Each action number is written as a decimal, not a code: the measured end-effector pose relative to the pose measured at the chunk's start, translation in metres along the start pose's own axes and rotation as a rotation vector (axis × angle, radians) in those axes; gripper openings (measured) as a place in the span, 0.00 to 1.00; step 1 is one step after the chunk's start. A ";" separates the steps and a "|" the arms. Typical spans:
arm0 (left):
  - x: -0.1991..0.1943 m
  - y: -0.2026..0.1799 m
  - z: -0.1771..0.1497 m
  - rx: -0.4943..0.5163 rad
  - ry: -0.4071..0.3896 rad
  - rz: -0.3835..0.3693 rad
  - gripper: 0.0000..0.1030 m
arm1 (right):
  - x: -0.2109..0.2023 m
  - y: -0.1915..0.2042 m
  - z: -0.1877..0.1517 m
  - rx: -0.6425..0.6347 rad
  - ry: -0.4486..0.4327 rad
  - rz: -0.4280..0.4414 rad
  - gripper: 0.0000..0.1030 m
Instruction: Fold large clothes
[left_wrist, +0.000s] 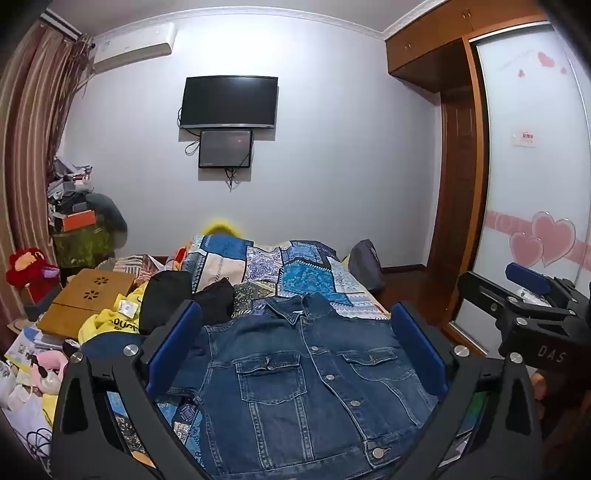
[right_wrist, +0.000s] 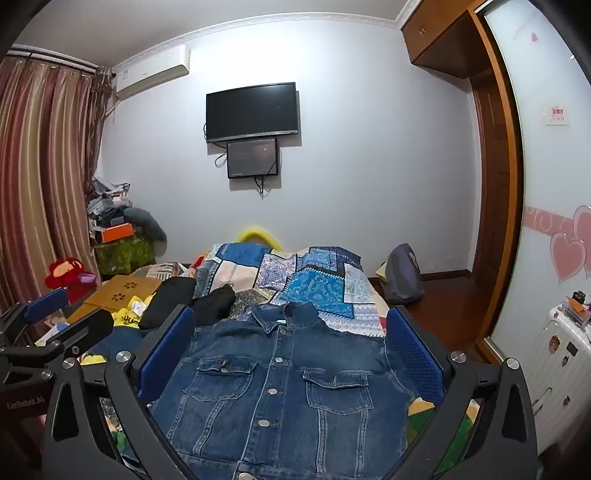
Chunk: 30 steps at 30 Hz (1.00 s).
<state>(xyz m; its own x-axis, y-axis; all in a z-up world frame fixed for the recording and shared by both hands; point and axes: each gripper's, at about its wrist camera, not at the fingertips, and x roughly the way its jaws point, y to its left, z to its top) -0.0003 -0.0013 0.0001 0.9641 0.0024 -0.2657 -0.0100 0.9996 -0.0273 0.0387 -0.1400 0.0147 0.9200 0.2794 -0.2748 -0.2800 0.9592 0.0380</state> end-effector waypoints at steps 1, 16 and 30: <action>0.000 0.002 0.000 -0.031 0.006 -0.010 1.00 | 0.000 0.000 0.000 0.001 0.000 0.002 1.00; 0.005 0.009 -0.003 -0.041 0.006 0.003 1.00 | 0.005 -0.003 -0.004 0.007 0.013 0.001 1.00; 0.009 0.008 -0.008 -0.040 0.010 0.010 1.00 | 0.009 -0.001 -0.007 0.007 0.022 0.001 1.00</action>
<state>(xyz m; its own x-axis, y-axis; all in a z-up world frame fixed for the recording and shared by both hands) 0.0063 0.0067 -0.0106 0.9611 0.0114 -0.2760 -0.0300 0.9976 -0.0632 0.0450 -0.1385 0.0054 0.9134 0.2791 -0.2962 -0.2786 0.9593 0.0448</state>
